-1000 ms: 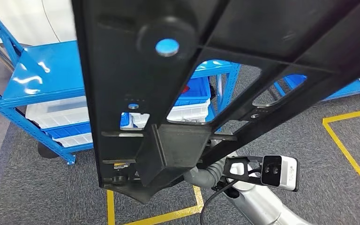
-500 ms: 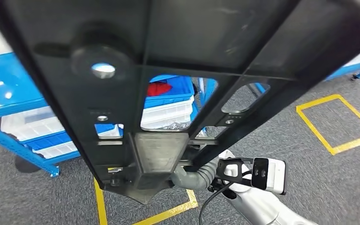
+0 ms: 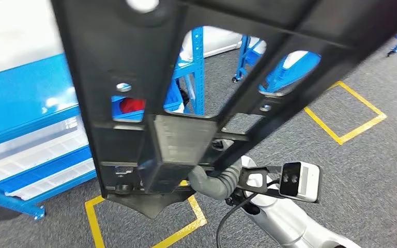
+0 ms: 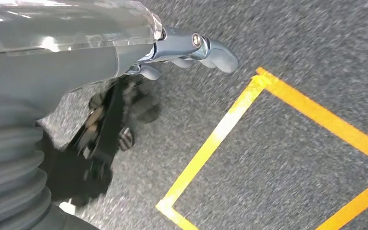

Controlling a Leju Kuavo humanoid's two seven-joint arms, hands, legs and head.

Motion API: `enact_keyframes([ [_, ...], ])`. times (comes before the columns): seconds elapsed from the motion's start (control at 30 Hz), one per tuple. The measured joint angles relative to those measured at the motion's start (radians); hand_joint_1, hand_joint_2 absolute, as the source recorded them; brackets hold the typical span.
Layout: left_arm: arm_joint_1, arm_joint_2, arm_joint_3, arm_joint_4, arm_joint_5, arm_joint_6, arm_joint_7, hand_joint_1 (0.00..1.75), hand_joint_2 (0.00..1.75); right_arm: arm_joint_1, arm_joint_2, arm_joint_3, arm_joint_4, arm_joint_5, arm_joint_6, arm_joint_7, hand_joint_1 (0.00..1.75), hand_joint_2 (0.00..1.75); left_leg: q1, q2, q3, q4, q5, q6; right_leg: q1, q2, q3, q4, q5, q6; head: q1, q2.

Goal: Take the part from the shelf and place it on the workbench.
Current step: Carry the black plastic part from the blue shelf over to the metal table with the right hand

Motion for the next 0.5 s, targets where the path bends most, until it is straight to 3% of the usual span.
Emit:
enact_keyframes([
  [0.03,0.003,0.006,-0.002,0.0,0.0,0.0,0.001,0.0,1.75,0.012,-0.003,-0.001,-0.007,0.001,-0.003,-0.008,1.75,1.75,0.0,-0.005,-0.026,0.059,-0.021,-0.001,0.001,0.012,0.0,0.0,0.0,-0.001,0.0,0.0],
  [0.07,0.004,0.01,-0.003,0.0,0.0,0.002,0.002,0.0,1.75,0.025,-0.007,-0.002,-0.015,0.004,-0.004,-0.015,1.75,1.75,0.0,-0.007,-0.04,0.091,-0.024,-0.001,0.001,0.025,0.0,0.001,0.001,-0.001,0.0,0.0],
  [0.1,0.005,0.014,-0.005,0.0,0.0,0.003,0.003,0.0,1.75,0.038,-0.01,-0.003,-0.023,0.008,-0.002,-0.018,1.75,1.75,0.0,-0.008,-0.038,0.084,-0.007,0.0,0.001,0.038,0.0,0.001,0.001,-0.001,0.0,0.0],
  [0.13,0.006,0.017,-0.007,0.0,0.0,0.003,0.003,0.0,1.75,0.05,-0.012,-0.005,-0.031,0.013,-0.001,-0.02,1.75,1.75,0.001,-0.012,-0.019,0.04,0.027,0.003,0.001,0.052,0.001,0.002,0.001,0.0,0.0,0.0],
  [0.2,0.006,0.024,-0.01,0.0,0.0,0.0,-0.002,0.0,1.75,0.07,-0.014,-0.014,-0.052,0.027,0.003,-0.02,1.75,1.75,0.004,-0.046,0.037,-0.09,0.094,0.009,0.001,0.077,0.0,0.005,0.003,0.005,0.0,0.0],
  [0.27,0.006,0.032,-0.013,0.0,-0.001,-0.008,-0.008,0.0,1.75,0.091,-0.014,-0.028,-0.077,0.042,0.004,-0.015,1.75,1.75,0.006,-0.077,0.069,-0.167,0.113,0.015,0.001,0.098,-0.008,0.007,0.008,0.015,0.0,0.0],
  [0.33,0.005,0.039,-0.015,0.0,-0.001,-0.012,-0.01,0.0,1.75,0.113,-0.014,-0.043,-0.103,0.052,0.004,-0.007,1.75,1.75,0.005,-0.069,0.074,-0.181,0.11,0.022,0.0,0.118,-0.016,0.004,0.016,0.03,0.0,0.0],
  [0.37,0.003,0.041,-0.016,-0.001,0.0,-0.013,-0.011,0.0,1.75,0.123,-0.015,-0.051,-0.115,0.055,0.004,-0.003,1.75,1.75,0.006,-0.058,0.074,-0.184,0.114,0.028,0.0,0.115,-0.018,0.005,0.016,0.037,0.0,0.0],
  [0.4,0.002,0.043,-0.017,-0.001,0.0,-0.014,-0.011,0.0,1.75,0.13,-0.015,-0.058,-0.127,0.057,0.005,0.002,1.75,1.75,0.007,-0.048,0.074,-0.188,0.118,0.035,0.002,0.097,-0.024,0.016,0.006,0.042,0.0,0.0],
  [0.43,0.003,0.045,-0.017,-0.001,0.0,-0.014,-0.011,0.0,1.75,0.135,-0.015,-0.063,-0.137,0.059,0.007,0.008,1.75,1.75,0.008,-0.035,0.074,-0.193,0.122,0.042,0.004,0.071,-0.038,0.047,-0.016,0.046,0.0,0.0],
  [0.5,0.006,0.046,-0.017,-0.001,0.0,-0.013,-0.011,0.0,1.75,0.142,-0.014,-0.071,-0.152,0.063,0.016,0.018,1.75,1.75,0.004,-0.01,0.073,-0.195,0.124,0.051,0.004,0.018,-0.09,0.165,-0.083,0.051,0.0,0.0],
])
